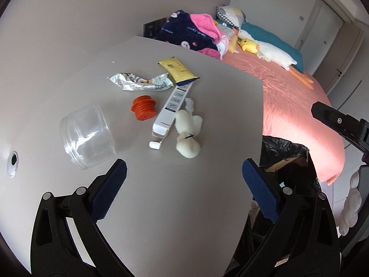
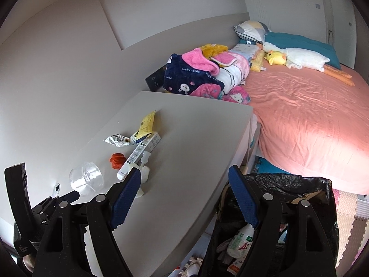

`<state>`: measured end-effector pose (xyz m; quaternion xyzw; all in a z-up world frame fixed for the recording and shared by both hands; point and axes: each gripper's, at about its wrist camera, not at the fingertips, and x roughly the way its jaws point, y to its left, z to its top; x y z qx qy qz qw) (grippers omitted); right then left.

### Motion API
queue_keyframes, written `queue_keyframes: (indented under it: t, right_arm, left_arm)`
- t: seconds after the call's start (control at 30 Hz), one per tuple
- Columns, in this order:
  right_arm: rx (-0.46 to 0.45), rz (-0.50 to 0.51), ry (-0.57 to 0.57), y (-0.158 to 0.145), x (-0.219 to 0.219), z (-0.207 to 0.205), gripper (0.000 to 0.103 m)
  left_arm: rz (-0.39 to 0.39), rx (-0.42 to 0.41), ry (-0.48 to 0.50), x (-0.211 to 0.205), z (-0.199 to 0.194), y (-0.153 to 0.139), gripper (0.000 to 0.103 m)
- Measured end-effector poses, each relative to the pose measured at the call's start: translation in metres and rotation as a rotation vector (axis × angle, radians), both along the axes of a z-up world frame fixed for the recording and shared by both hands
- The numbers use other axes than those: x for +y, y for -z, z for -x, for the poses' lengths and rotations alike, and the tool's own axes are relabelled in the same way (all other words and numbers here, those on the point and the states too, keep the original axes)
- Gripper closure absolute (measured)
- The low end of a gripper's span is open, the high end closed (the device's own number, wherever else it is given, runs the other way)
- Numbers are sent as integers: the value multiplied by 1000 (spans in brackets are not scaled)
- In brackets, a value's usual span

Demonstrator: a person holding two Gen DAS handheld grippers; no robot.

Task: Collect trash
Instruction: 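Move both tools back over the table toward the clear jar and white foam piece, then grasp the clear plastic jar with the left tool while the right tool grasps the white foam piece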

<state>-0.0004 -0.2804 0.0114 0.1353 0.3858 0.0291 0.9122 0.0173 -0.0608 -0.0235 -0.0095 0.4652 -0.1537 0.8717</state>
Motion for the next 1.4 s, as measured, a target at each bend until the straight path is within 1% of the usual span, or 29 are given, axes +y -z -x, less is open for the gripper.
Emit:
queue_keyframes:
  t: [0.27, 0.53, 0.73, 0.97, 1.27, 1.37, 1.4]
  right_arm:
    - [39, 13, -67, 13, 34, -22, 24]
    - [85, 16, -122, 33, 65, -46, 24]
    - [141, 15, -136, 56, 81, -67, 24]
    - [208, 4, -158, 84, 93, -85, 24]
    - [253, 16, -180, 109, 105, -102, 25]
    - [266, 30, -189, 117, 108, -106, 30]
    - [253, 44, -188, 117, 110, -106, 30]
  left_arm:
    - [2, 12, -107, 38, -12, 9, 6]
    - [-9, 19, -167, 65, -29, 17, 6]
    - [-13, 29, -211, 80, -43, 22, 6]
    - [-19, 44, -246, 90, -57, 28, 6]
    - [-27, 78, -265, 86, -76, 42, 6]
    - [-27, 99, -283, 88, -82, 49, 6]
    - [-26, 106, -292, 88, -84, 51, 6]
